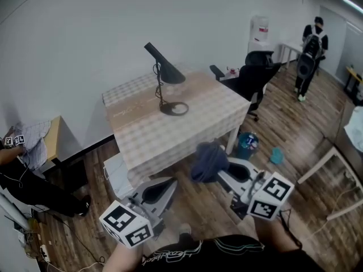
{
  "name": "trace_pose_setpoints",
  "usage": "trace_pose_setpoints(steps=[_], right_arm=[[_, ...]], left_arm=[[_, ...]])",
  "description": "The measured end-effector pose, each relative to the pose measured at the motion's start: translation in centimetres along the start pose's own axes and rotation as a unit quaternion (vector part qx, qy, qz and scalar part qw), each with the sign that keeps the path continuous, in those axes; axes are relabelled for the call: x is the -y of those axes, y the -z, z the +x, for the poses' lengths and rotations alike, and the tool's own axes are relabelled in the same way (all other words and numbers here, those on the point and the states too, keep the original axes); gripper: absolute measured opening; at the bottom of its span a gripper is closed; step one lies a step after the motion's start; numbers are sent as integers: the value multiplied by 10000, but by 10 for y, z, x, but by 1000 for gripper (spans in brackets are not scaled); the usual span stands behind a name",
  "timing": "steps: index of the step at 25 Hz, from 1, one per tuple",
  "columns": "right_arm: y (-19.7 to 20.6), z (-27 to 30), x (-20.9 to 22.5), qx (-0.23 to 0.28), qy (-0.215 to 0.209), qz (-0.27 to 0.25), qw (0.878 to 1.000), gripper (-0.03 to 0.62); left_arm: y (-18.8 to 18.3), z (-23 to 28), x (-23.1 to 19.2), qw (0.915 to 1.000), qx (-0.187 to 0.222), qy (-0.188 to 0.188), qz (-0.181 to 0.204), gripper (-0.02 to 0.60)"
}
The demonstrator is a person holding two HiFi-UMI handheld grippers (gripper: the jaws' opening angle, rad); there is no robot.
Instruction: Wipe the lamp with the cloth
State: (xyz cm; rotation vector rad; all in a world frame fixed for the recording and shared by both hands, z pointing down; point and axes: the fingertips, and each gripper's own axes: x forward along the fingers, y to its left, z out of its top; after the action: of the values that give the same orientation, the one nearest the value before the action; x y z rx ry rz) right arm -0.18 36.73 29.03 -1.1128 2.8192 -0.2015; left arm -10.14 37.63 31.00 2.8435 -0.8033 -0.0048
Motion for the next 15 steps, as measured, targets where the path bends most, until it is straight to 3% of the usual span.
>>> trace_pose_setpoints(steps=[8, 15], right_arm=[[6, 88, 65, -135, 276, 103, 9995, 57], [2, 165, 95, -227, 385, -39, 9990, 57]], left_arm=[[-6, 39, -111, 9996, -152, 78, -203, 0], [-18, 48, -201, 9995, -103, 68, -301, 0]])
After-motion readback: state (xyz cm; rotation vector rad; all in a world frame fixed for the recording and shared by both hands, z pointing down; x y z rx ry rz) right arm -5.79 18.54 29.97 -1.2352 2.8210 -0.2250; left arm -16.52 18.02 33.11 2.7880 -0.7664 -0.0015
